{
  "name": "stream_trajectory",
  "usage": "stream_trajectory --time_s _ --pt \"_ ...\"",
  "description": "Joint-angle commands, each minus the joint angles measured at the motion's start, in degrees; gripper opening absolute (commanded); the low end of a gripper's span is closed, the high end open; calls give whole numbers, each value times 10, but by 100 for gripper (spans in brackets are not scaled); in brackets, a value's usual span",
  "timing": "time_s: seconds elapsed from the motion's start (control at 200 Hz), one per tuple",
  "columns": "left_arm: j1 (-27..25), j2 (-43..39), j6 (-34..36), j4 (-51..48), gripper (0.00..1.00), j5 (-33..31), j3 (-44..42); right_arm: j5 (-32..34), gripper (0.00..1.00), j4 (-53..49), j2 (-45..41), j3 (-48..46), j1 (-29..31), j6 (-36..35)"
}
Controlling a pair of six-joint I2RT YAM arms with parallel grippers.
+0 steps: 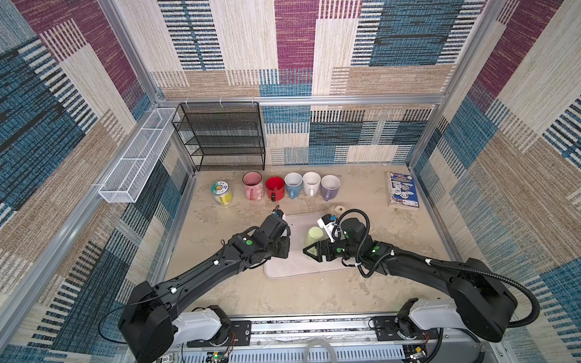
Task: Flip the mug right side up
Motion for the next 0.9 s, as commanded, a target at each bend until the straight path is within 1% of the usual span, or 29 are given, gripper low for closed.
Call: stream_trajectory --time_s 0.0,0.07,0.155,0.396,0.586,0.806,0.892 --pt "-13 18 17 -12 43 19 20 6 88 -48 -17 14 -1 -41" --pt "-25 34 14 -15 43 17 34 23 88 -76 -36 10 -7 -43" --pt "-36 53 7 -15 42 19 48 26 87 -84 -66 -6 -30 -27" --pt "-76 118 -19 -18 41 29 93 40 85 -87 -168 -51 -132 13" --pt "-105 168 -34 -28 40 22 124 52 84 -97 -193 -62 -183 20" --pt "-108 220 -48 -37 39 0 147 54 83 -86 -205 -72 -197 20" --pt "-108 240 -52 -58 38 -21 167 53 82 -86 -206 -72 -198 17"
